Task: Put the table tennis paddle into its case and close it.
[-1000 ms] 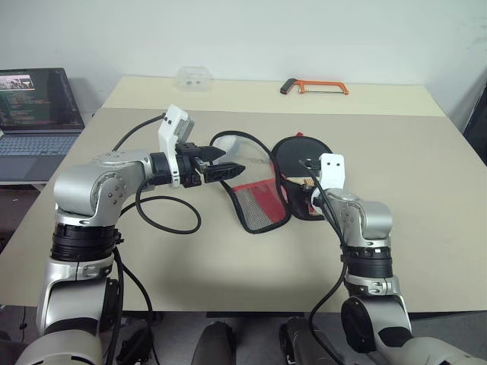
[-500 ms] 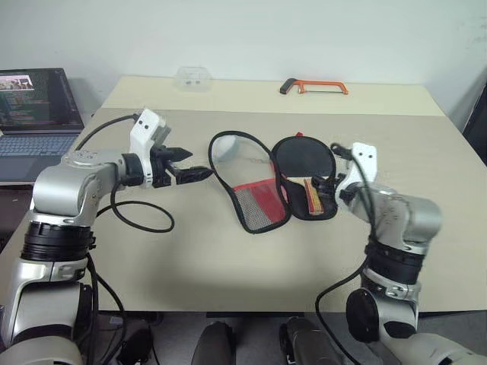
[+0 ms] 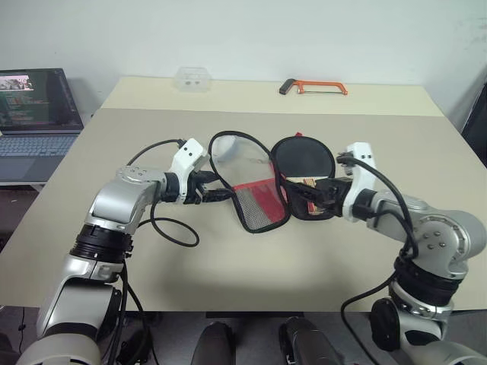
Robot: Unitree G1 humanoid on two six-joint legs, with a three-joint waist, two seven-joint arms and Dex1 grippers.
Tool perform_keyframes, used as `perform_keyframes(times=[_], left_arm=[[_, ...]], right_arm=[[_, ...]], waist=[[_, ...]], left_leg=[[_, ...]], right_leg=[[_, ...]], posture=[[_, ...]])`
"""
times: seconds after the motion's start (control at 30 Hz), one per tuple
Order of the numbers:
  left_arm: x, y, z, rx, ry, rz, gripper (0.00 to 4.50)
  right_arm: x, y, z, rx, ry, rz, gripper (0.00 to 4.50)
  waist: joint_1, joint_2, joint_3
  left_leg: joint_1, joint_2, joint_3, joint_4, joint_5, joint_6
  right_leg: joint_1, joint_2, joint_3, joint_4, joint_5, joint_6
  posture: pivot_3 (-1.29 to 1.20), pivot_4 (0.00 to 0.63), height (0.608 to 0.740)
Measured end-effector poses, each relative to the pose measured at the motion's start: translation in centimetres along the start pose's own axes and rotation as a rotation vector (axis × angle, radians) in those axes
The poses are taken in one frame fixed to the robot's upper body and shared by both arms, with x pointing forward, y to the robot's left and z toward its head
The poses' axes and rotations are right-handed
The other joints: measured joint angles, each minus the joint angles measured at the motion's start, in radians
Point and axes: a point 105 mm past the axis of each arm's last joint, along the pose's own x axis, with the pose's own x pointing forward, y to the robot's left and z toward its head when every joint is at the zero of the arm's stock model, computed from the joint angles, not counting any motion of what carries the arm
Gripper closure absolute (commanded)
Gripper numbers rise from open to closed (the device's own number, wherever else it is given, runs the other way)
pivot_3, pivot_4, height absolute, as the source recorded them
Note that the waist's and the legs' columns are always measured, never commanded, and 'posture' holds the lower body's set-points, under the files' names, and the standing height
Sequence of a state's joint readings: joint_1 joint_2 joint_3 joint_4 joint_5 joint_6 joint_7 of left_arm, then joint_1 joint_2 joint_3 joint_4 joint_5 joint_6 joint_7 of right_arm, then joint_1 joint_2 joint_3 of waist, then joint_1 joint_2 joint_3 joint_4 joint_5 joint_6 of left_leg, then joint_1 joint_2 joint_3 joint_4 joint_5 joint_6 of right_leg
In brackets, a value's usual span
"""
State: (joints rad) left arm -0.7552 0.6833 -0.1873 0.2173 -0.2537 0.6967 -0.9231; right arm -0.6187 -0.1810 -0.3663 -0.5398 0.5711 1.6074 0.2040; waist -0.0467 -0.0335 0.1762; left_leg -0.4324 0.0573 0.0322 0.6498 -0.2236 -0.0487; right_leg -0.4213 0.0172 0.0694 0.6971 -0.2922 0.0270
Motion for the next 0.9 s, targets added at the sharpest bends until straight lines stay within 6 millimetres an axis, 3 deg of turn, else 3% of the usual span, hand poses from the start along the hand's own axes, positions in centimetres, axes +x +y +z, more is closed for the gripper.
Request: perform_keyframes(times=[0.23, 0.47, 0.6, 0.7, 0.77, 0.9], left_arm=[[2.9, -1.6, -1.1, -0.002, 0.012, -0.052, 4.45], [3.7, -2.6, 1.6, -0.031, -0.093, -0.108, 4.45], [3.9, -3.6, 5.9, -0.110, -0.260, -0.184, 4.45], [4.6, -5.5, 9.5, -0.127, -0.381, -0.258, 4.45], [5.3, -6.3, 10.8, -0.131, -0.417, -0.268, 4.45], [9.4, -7.9, 11.9, -0.277, -0.427, -0.180, 4.45]], right_arm=[[-0.3, -0.5, 0.2, -0.008, -0.006, -0.025, 0.00], [-0.9, -1.3, 0.8, -0.024, -0.018, -0.061, 0.00], [-1.8, -1.6, 2.2, -0.052, -0.063, -0.071, 0.00], [-2.4, -1.3, 3.2, -0.060, -0.112, -0.043, 0.00], [-2.7, -0.9, 4.5, -0.057, -0.169, -0.013, 0.00], [-5.3, -0.5, 10.0, -0.030, -0.430, 0.004, 0.00]], waist=[[0.005, 0.000, 0.000], [0.017, 0.000, 0.000], [0.020, 0.000, 0.000], [0.020, 0.000, 0.000], [0.017, 0.000, 0.000], [0.017, 0.001, -0.001]], left_leg=[[0.000, 0.000, 0.000, 0.000, 0.000, 0.000], [0.000, -0.001, 0.000, 0.000, 0.000, 0.000], [-0.001, -0.002, 0.000, 0.002, 0.000, 0.000], [-0.001, -0.002, -0.001, 0.002, 0.000, 0.000], [-0.001, -0.002, -0.001, 0.002, 0.000, 0.000], [-0.001, -0.003, -0.002, 0.003, 0.000, 0.000]], right_leg=[[0.000, 0.000, 0.000, 0.000, 0.000, 0.000], [0.000, 0.000, -0.001, 0.000, 0.000, 0.000], [0.001, -0.001, -0.002, 0.000, 0.000, 0.000], [0.001, -0.001, -0.002, 0.000, 0.000, 0.000], [0.001, -0.001, -0.001, 0.000, 0.000, 0.000], [0.002, -0.001, -0.001, 0.000, 0.000, 0.000]], posture=[[0.00, 0.150, 0.740], [0.00, 0.150, 0.740], [0.00, 0.150, 0.740], [0.00, 0.150, 0.740], [0.00, 0.150, 0.740], [0.00, 0.150, 0.740]])
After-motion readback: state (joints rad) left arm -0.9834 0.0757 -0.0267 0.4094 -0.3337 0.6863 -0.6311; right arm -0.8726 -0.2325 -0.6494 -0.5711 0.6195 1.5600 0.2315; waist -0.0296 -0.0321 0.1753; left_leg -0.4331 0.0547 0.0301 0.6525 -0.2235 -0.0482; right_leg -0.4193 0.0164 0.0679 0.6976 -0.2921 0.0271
